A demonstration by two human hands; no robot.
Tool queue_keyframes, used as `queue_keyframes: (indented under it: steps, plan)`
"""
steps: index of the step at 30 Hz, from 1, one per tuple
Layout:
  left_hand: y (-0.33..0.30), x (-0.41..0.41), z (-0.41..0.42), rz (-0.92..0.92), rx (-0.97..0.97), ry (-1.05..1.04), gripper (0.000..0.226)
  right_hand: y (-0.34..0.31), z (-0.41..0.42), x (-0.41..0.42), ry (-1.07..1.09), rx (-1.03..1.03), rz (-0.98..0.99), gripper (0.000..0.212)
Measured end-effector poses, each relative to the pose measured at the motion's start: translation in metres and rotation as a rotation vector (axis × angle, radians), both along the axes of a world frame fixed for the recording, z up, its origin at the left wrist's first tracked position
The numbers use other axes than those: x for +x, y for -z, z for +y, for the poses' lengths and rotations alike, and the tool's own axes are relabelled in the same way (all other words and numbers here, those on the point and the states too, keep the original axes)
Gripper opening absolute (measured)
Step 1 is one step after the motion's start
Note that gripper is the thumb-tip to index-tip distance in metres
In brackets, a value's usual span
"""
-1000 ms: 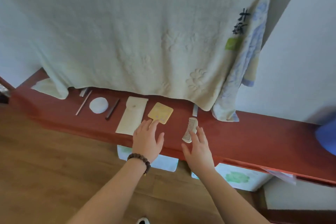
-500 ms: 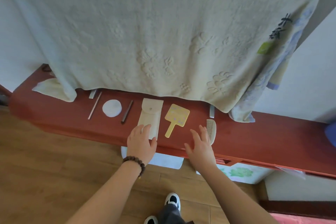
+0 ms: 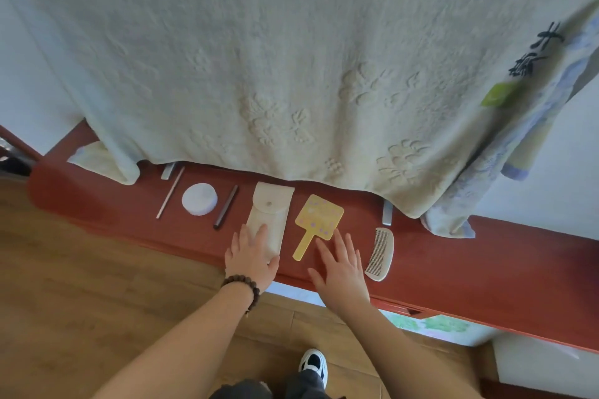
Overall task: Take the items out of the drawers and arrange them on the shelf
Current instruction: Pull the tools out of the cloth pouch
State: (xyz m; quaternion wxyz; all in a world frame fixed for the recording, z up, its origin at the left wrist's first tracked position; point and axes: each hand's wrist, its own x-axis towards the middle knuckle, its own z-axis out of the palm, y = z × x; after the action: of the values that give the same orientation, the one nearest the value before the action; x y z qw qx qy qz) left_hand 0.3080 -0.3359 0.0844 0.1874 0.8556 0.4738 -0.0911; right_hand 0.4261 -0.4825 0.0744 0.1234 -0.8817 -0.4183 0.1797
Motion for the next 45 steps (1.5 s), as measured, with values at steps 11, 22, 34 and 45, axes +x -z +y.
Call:
queue_keyframes:
  steps: [11,22,34,45]
  plan:
    - [0.004,0.025,0.021,-0.078,-0.015,-0.039,0.084,0.020,0.028,-0.002,-0.151,-0.195,-0.129,0.068]
    - [0.002,0.024,0.042,-0.188,-0.011,-0.036,0.074,0.006,0.020,0.008,0.031,-0.194,-0.077,0.059]
    - [-0.033,-0.016,0.073,-0.651,-0.081,0.261,0.074,-0.079,0.098,0.017,-0.012,0.342,0.007,0.070]
    - [-0.106,-0.025,0.090,-0.840,-0.479,0.035,0.098,-0.129,0.123,0.018,-0.068,0.792,0.102,0.030]
